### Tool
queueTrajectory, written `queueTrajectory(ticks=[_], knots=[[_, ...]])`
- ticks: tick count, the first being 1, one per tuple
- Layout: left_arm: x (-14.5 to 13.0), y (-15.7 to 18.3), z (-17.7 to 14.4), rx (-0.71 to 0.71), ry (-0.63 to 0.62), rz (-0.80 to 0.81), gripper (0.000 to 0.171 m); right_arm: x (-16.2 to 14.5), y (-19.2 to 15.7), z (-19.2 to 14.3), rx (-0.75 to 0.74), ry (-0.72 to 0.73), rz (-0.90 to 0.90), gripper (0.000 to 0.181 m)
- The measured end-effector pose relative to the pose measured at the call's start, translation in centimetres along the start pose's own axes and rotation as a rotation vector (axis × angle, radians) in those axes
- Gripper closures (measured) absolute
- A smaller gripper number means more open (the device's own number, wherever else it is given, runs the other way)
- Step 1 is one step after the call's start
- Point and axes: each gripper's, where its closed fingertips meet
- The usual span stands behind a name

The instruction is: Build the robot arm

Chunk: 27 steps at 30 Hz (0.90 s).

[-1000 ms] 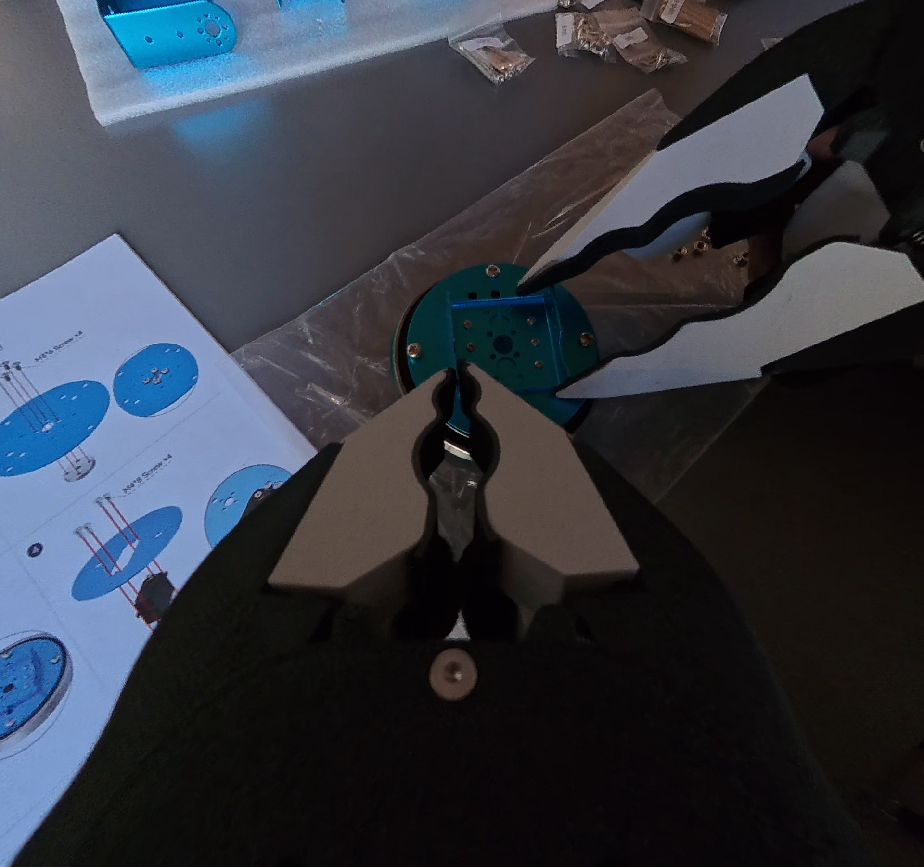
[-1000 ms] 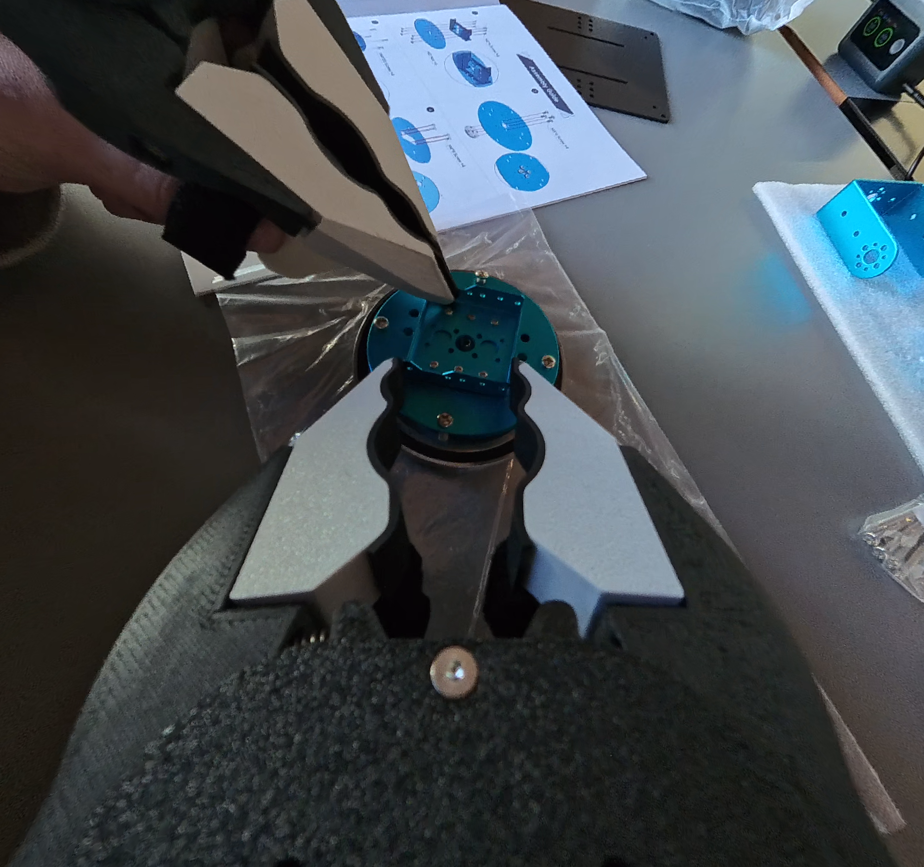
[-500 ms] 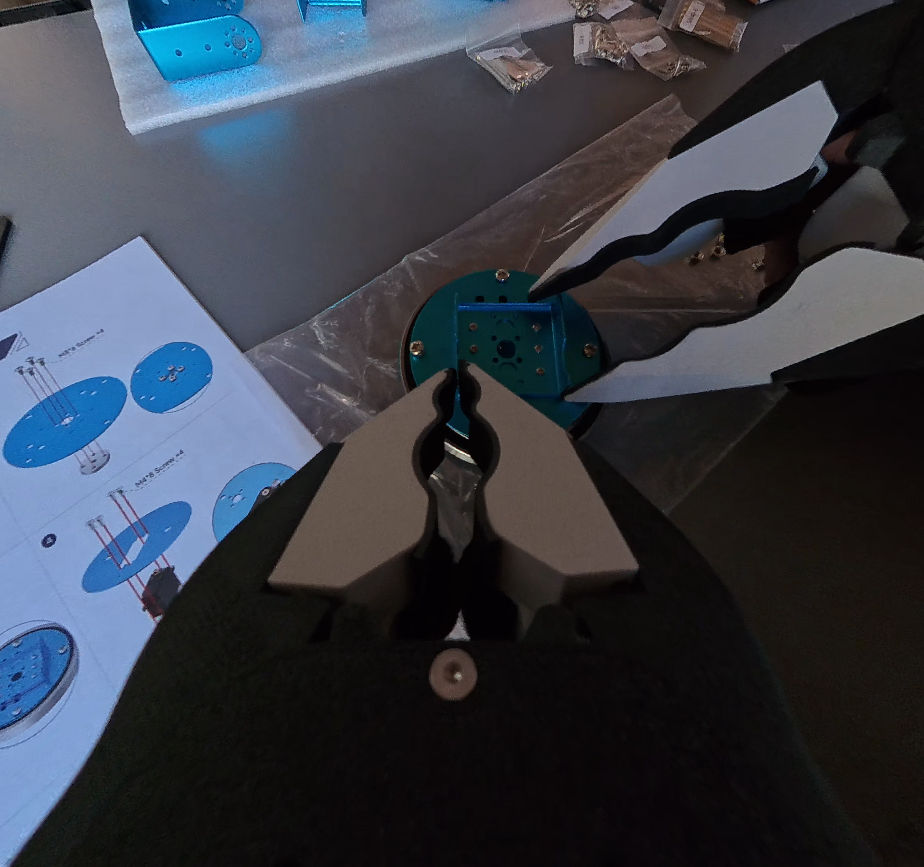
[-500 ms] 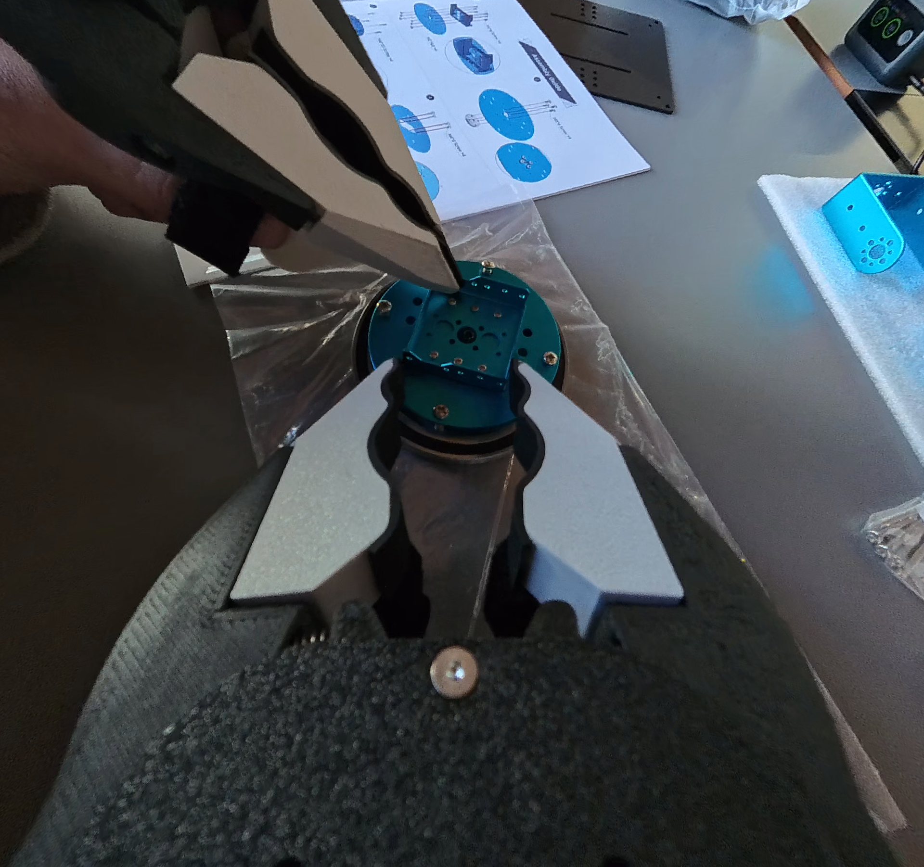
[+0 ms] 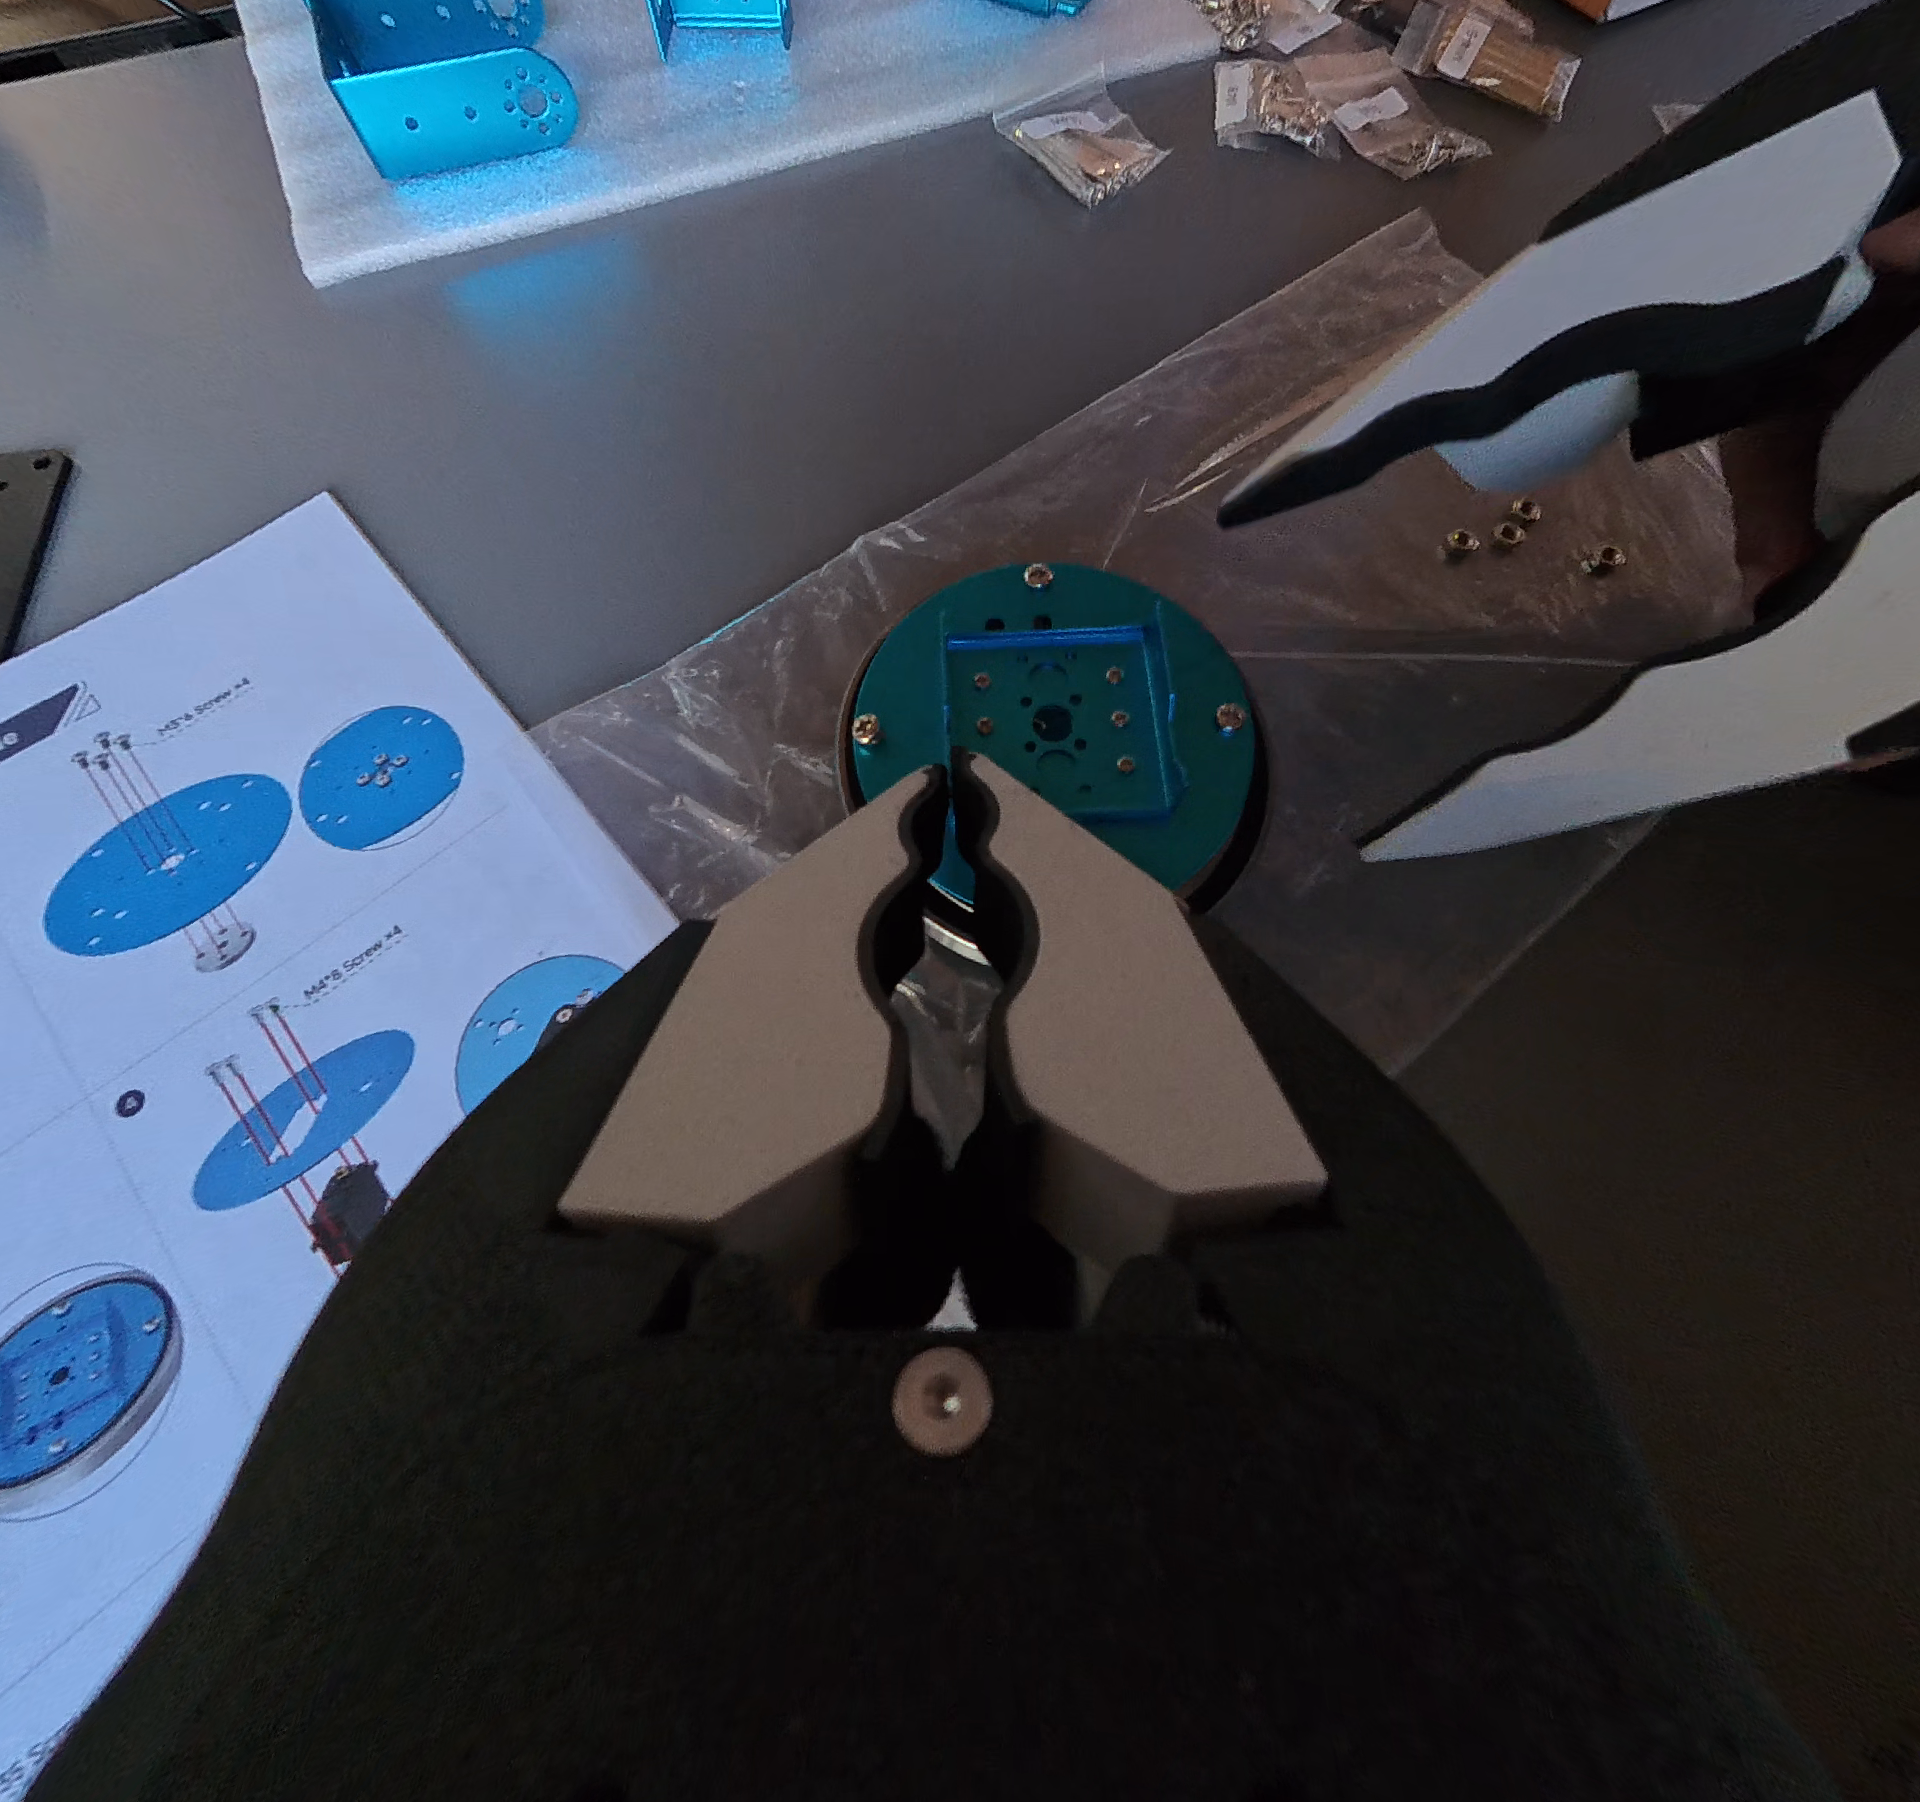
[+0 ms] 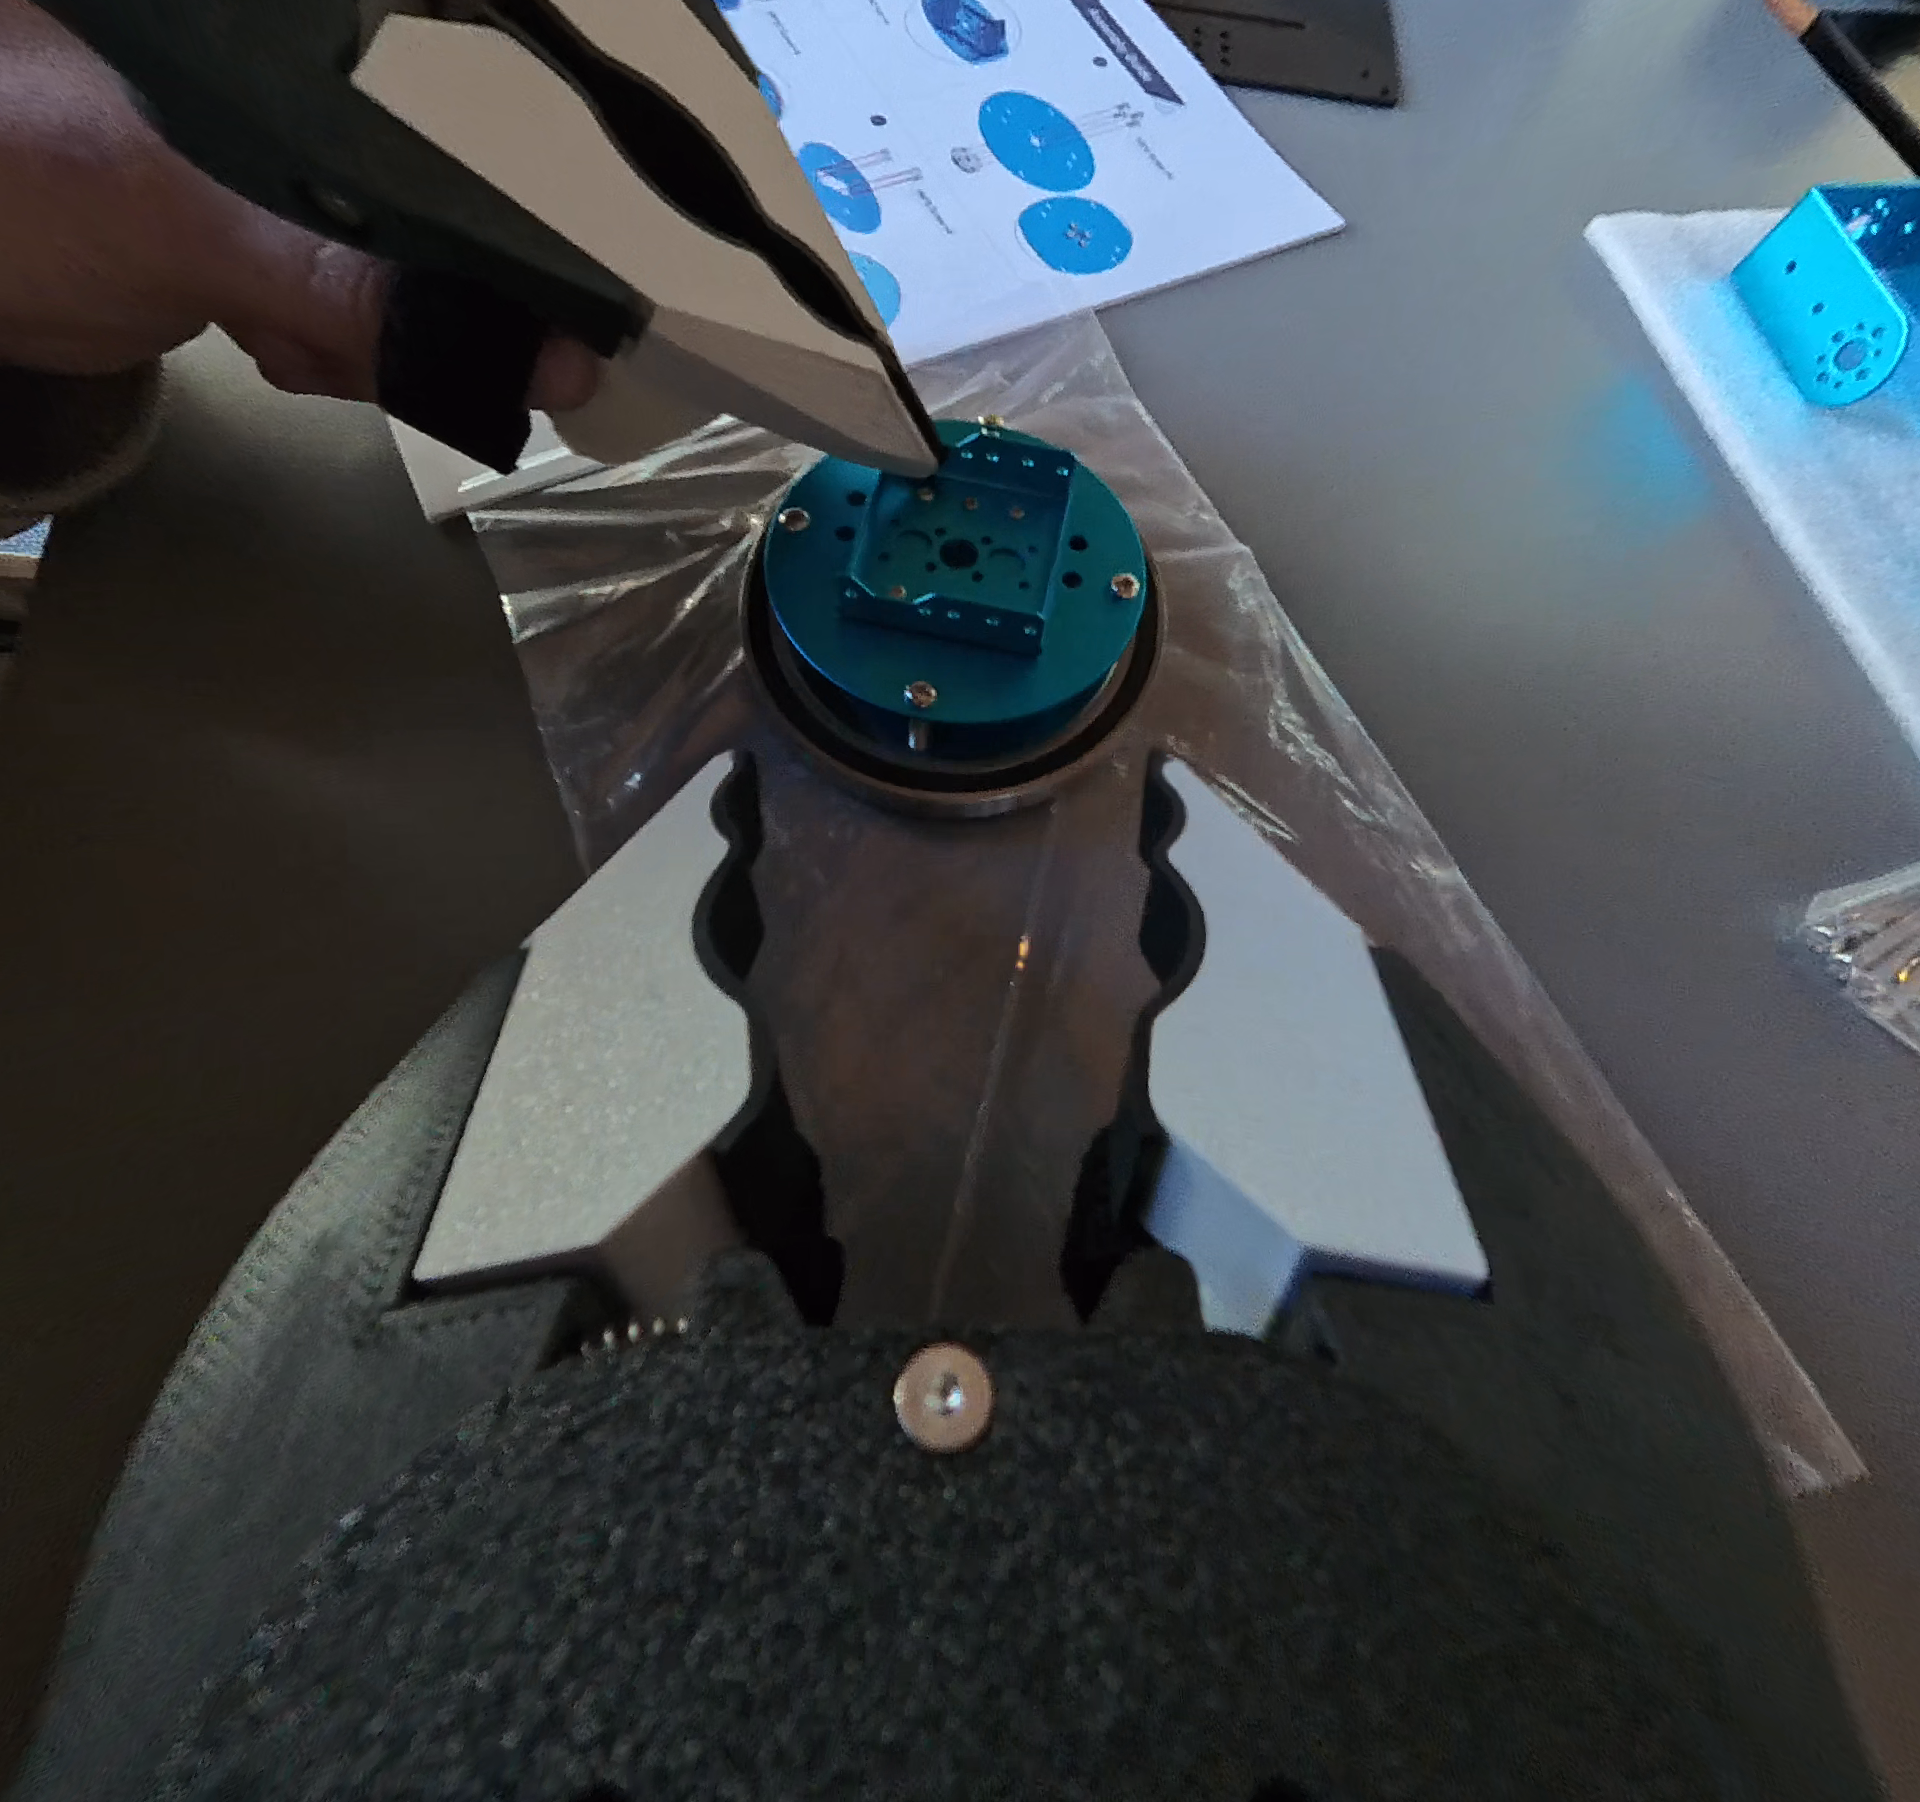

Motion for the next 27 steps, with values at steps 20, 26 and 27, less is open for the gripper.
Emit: queueTrajectory(ticks=[20,26,27], knots=[[0.3,0.1,-0.4,0.044,0.026,0.046,0.171,1.1,0.2,1.8,-0.019,-0.011,0.084,0.108],[1.4,-0.7,-1.3,0.048,0.058,0.036,0.171,1.1,0.4,0.9,0.010,0.014,0.098,0.107],[1.5,-0.9,-1.5,0.048,0.061,0.035,0.171,1.0,0.3,0.8,0.031,0.018,0.103,0.105]])
Point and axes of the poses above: each gripper's, where its closed fingertips meet, z out along the fingers, x out of its top, y = z × x across the jaws, and after that the axes turned 5 degrees about z, right-handed
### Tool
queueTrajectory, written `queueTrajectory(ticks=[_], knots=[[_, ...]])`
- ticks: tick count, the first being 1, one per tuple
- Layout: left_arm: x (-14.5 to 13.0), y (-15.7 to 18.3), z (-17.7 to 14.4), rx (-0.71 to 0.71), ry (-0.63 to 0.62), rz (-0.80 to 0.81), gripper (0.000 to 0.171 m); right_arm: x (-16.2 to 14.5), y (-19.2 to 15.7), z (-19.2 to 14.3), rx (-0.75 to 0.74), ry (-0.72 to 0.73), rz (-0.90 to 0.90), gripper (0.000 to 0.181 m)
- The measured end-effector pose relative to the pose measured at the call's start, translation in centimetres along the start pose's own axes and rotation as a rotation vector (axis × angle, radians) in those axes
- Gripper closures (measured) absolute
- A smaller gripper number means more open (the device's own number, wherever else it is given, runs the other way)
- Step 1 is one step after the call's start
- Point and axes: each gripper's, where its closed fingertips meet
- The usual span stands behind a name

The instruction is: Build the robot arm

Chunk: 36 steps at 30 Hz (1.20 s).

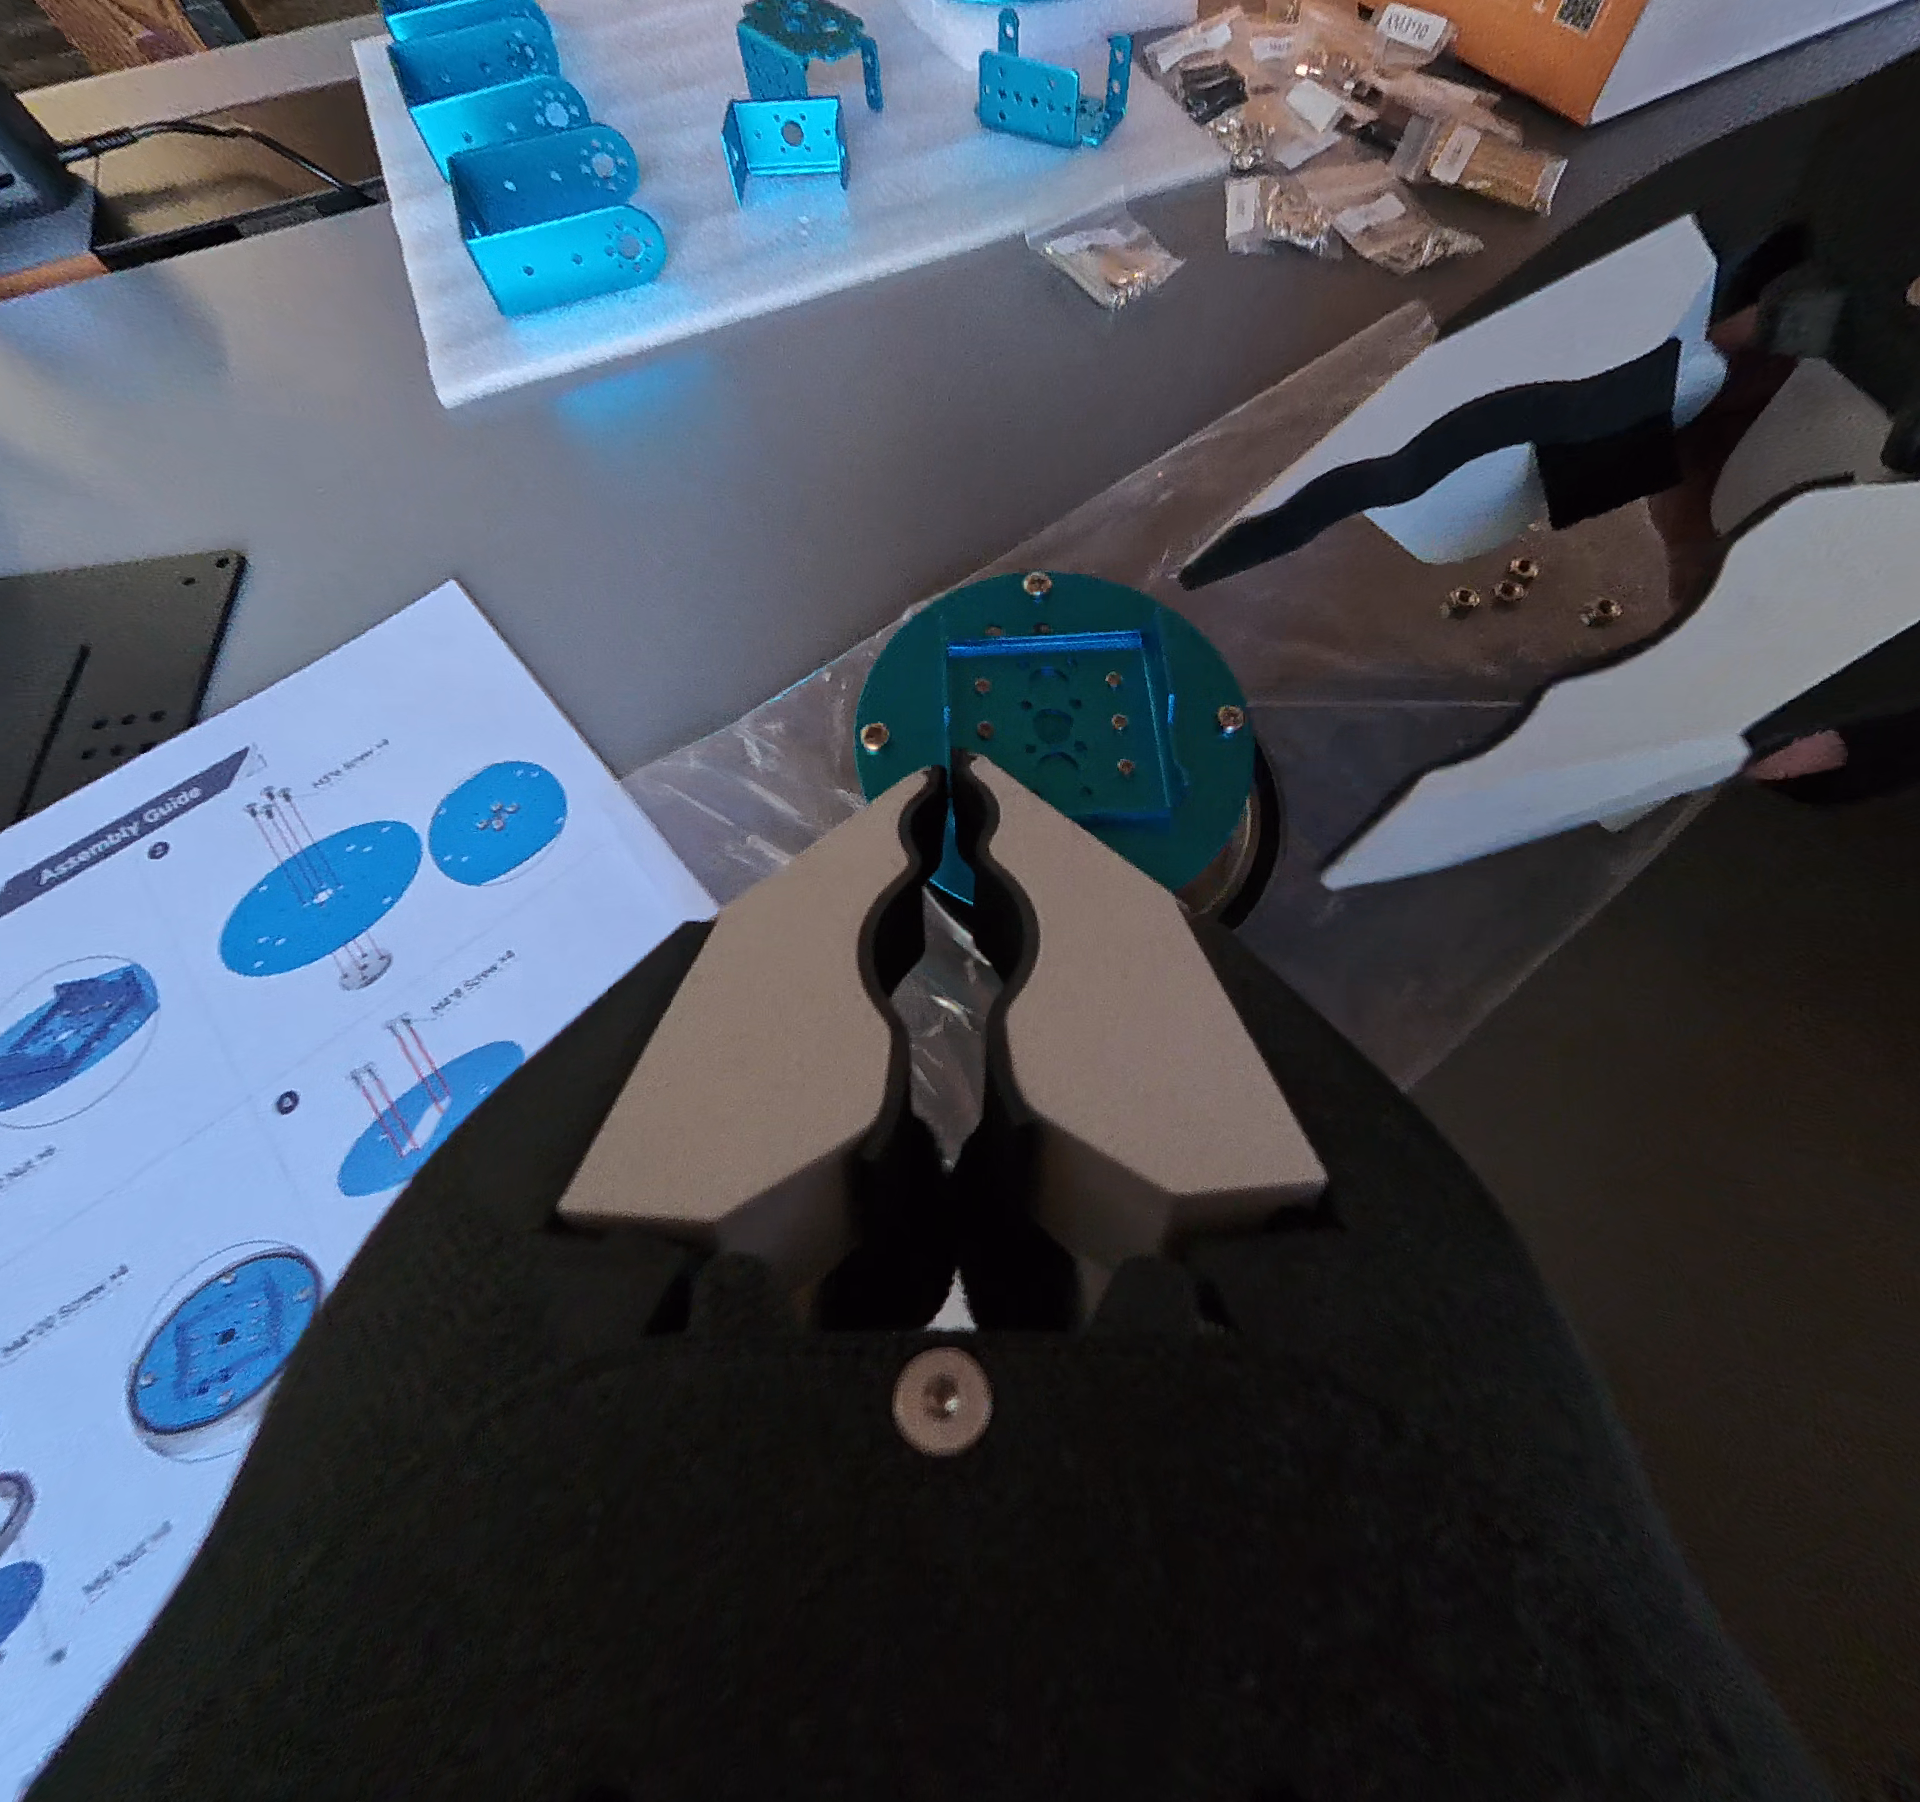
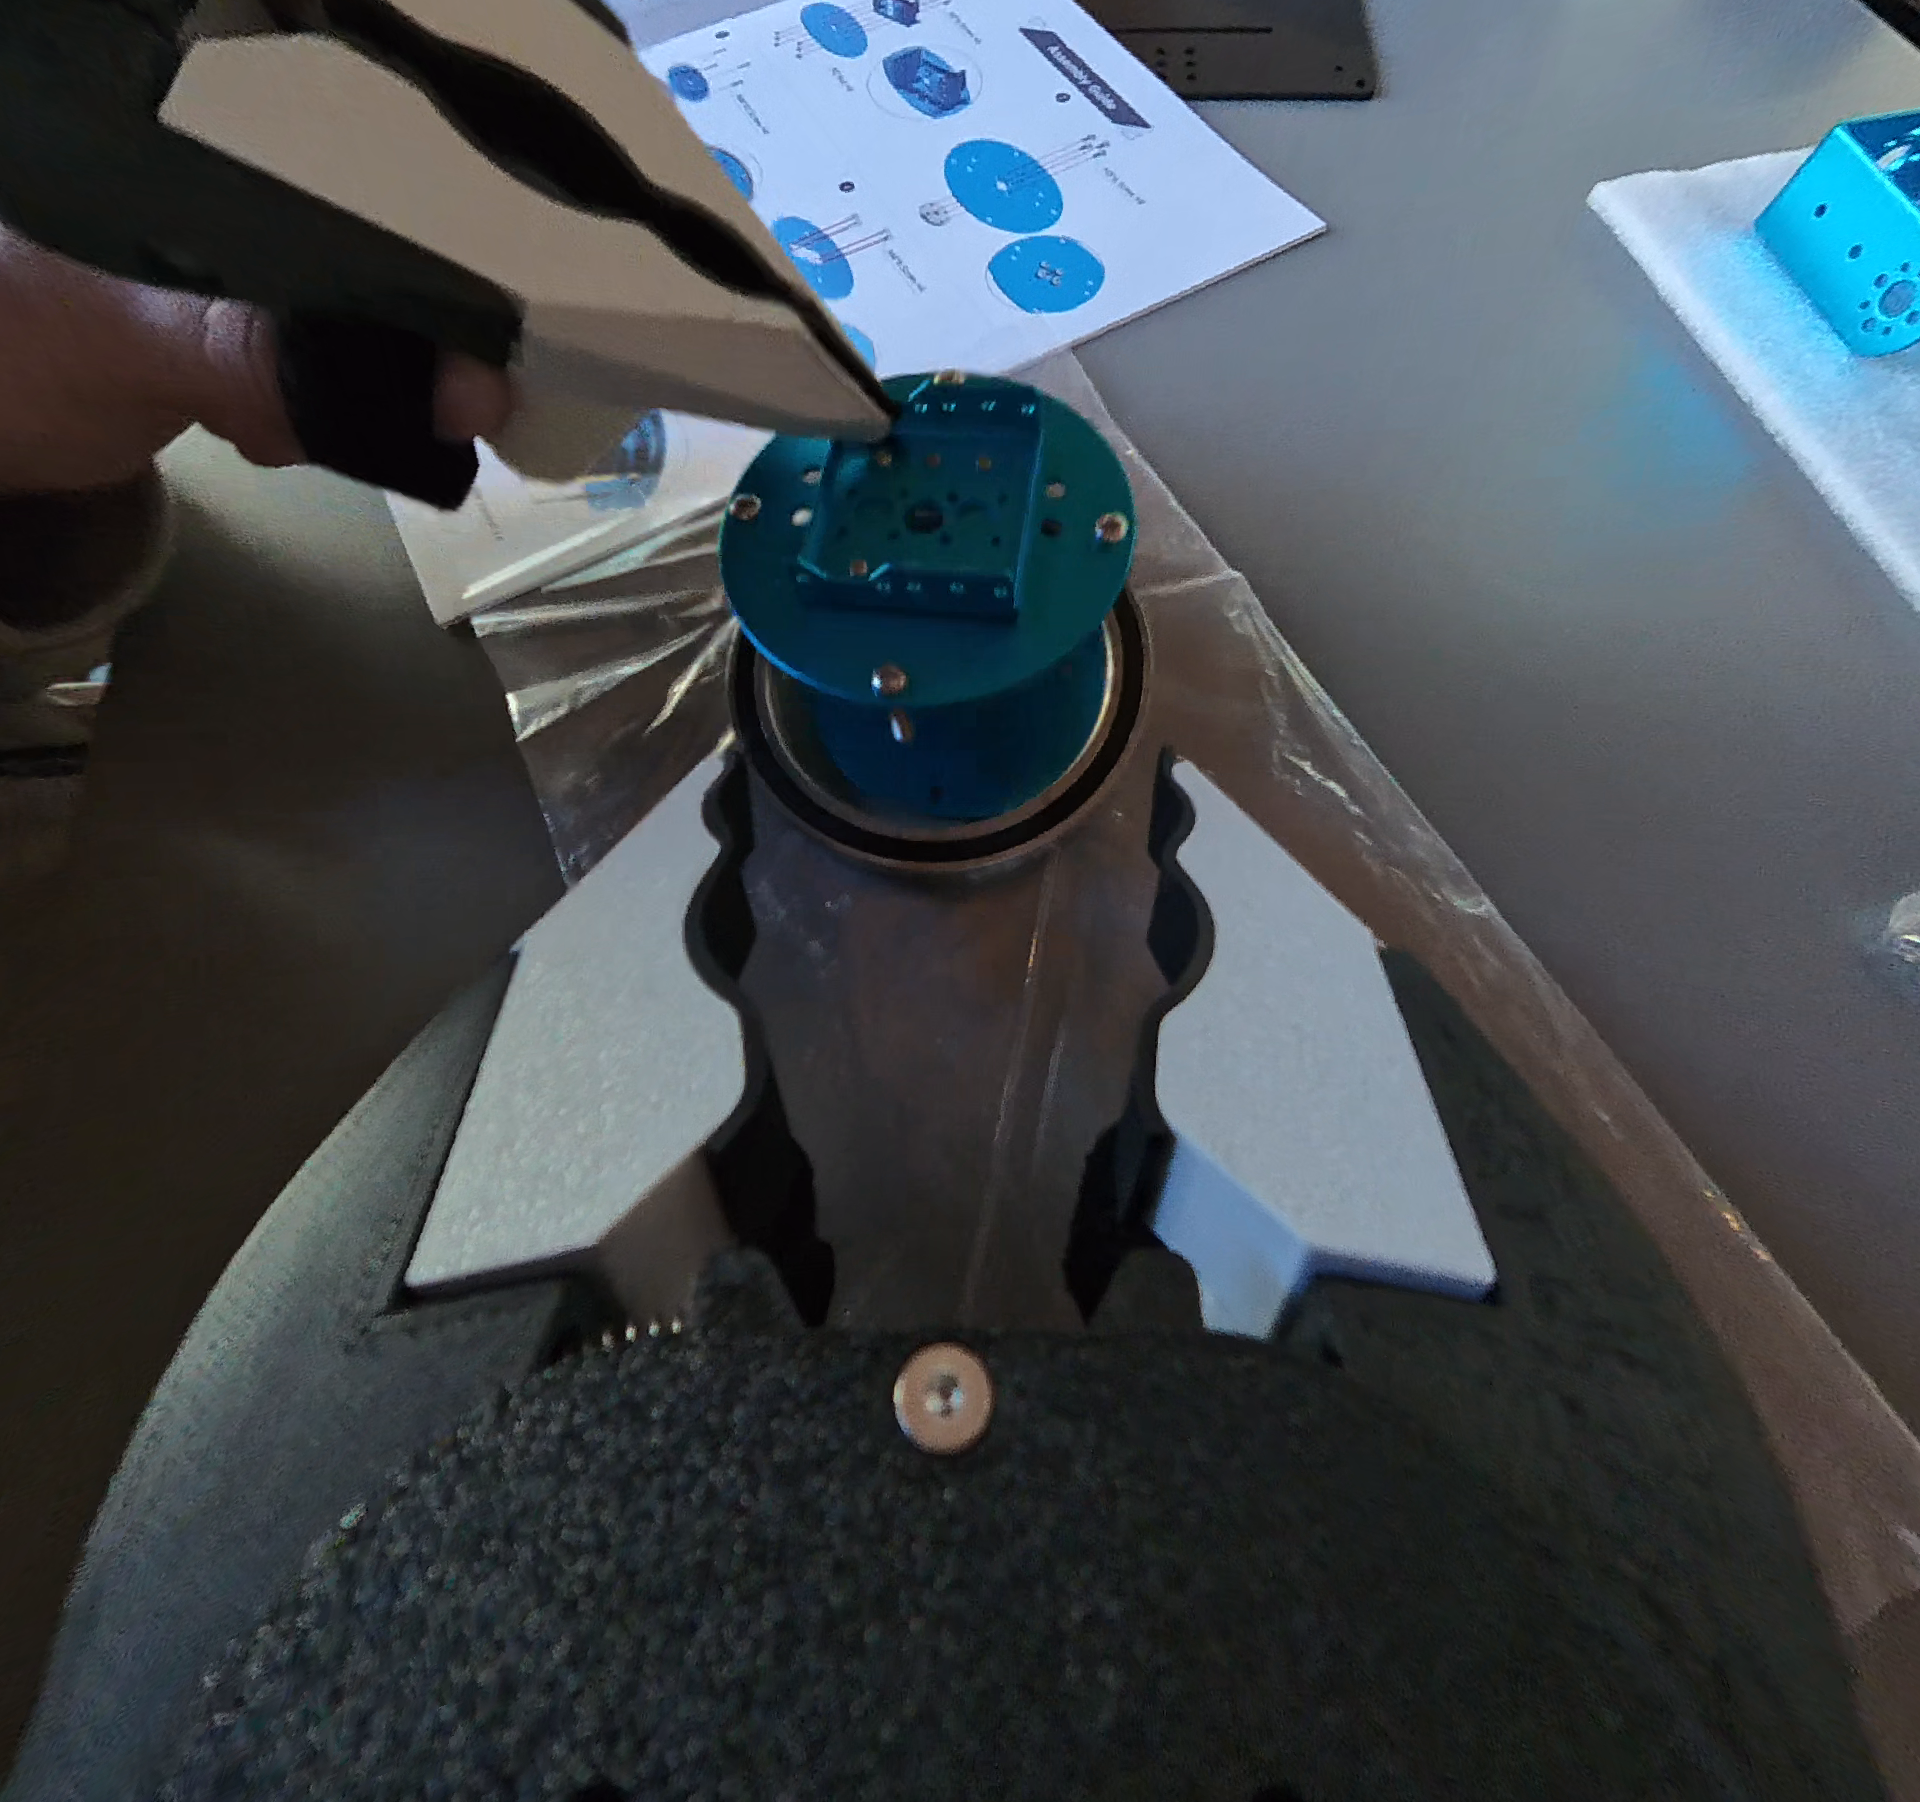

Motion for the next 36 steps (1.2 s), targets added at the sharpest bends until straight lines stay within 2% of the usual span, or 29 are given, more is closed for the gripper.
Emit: queueTrajectory(ticks=[2,7,10,14,17,19,28,36], knots=[[0.3,-0.2,-0.2,-0.003,0.004,0.001,0.171,-0.6,0.0,0.2,0.017,-0.019,0.001,0.093],[1.0,-0.8,-1.1,-0.006,0.024,-0.006,0.171,-1.0,-0.3,1.4,0.003,-0.059,-0.054,0.085],[1.3,-2.1,-1.7,0.021,0.028,0.009,0.171,-0.7,-0.2,2.7,-0.014,-0.092,-0.035,0.070],[1.7,-3.5,-2.6,0.036,0.040,0.006,0.171,-1.1,-0.1,4.3,-0.042,-0.165,-0.058,0.066],[1.7,-4.4,-3.3,0.053,0.046,0.010,0.171,-1.0,-0.3,4.6,-0.038,-0.157,-0.046,0.069],[1.7,-4.6,-3.7,0.055,0.048,0.009,0.171,-0.9,-0.2,4.6,-0.041,-0.152,-0.045,0.079],[1.1,-4.1,-4.2,0.043,0.055,0.016,0.171,-1.0,-0.2,4.1,-0.079,-0.205,-0.039,0.081],[0.9,-3.8,-4.3,0.036,0.059,0.013,0.171,0.2,0.2,4.1,-0.103,-0.187,-0.075,0.083]])
Point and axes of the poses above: each gripper's, where its closed fingertips meet, z out along the fingers, x out of its top, y = z × x across the jaws, and after that the axes turned 5 degrees about z, right-handed
